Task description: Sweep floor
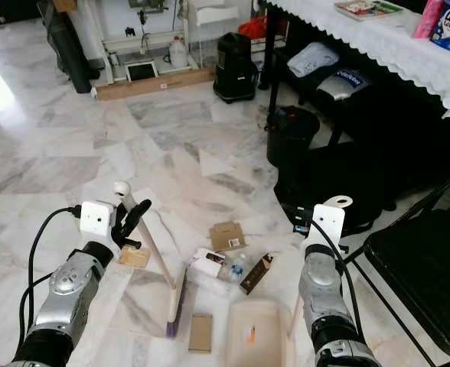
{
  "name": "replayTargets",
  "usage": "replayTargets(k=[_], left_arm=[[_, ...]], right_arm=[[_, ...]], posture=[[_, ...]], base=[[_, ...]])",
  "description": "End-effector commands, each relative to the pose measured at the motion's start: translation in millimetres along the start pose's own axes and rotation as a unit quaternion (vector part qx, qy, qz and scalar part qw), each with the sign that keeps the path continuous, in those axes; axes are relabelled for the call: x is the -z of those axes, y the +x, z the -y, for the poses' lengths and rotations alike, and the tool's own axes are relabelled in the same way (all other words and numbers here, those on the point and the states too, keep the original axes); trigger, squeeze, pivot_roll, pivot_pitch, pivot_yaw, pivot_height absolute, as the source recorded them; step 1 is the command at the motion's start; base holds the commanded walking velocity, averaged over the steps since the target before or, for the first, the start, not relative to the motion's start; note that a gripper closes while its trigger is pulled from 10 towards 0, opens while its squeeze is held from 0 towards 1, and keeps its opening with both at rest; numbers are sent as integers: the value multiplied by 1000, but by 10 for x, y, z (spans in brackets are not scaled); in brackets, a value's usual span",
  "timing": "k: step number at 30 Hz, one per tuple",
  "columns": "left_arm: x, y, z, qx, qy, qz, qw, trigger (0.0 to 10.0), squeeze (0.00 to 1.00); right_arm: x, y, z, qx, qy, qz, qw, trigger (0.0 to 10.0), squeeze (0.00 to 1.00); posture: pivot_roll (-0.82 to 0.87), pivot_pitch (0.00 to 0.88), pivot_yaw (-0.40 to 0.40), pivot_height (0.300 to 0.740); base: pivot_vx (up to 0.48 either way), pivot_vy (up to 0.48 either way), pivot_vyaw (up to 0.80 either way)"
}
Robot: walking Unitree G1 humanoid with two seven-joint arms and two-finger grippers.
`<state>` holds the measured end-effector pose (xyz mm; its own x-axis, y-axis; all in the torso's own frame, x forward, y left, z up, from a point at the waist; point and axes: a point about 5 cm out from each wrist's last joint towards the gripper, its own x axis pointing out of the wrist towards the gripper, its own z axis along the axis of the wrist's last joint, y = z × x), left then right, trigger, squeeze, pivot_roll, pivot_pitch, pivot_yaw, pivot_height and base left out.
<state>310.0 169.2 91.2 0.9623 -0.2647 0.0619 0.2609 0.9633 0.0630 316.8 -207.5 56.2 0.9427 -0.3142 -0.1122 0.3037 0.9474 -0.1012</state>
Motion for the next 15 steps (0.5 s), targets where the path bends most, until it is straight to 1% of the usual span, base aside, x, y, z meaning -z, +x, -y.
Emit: replayTargets(k=[1,6,14,15], left_arm=[[-79,24,-25,-2,5,16,1000,10000,0],[-74,16,-29,-2,6,15,1000,10000,0],[-61,-9,-35,-2,6,12,1000,10000,0],[-60,-17,-43,-3,6,12,1000,10000,0]], right_arm=[[-73,-9,-49,-12,4,29,1000,10000,0],[22,-62,-86,-22,6,21,1000,10000,0],[196,-147,-95,-33,-7,-7,999,10000,0],[231,-164,-85,-35,-15,-11,999,10000,0]], posture=[[-36,61,-2,740],[-35,61,-2,740],[-32,74,-2,740],[-32,74,-2,740]], base=[[0,0,0],[0,0,0],[0,0,0],[0,0,0]])
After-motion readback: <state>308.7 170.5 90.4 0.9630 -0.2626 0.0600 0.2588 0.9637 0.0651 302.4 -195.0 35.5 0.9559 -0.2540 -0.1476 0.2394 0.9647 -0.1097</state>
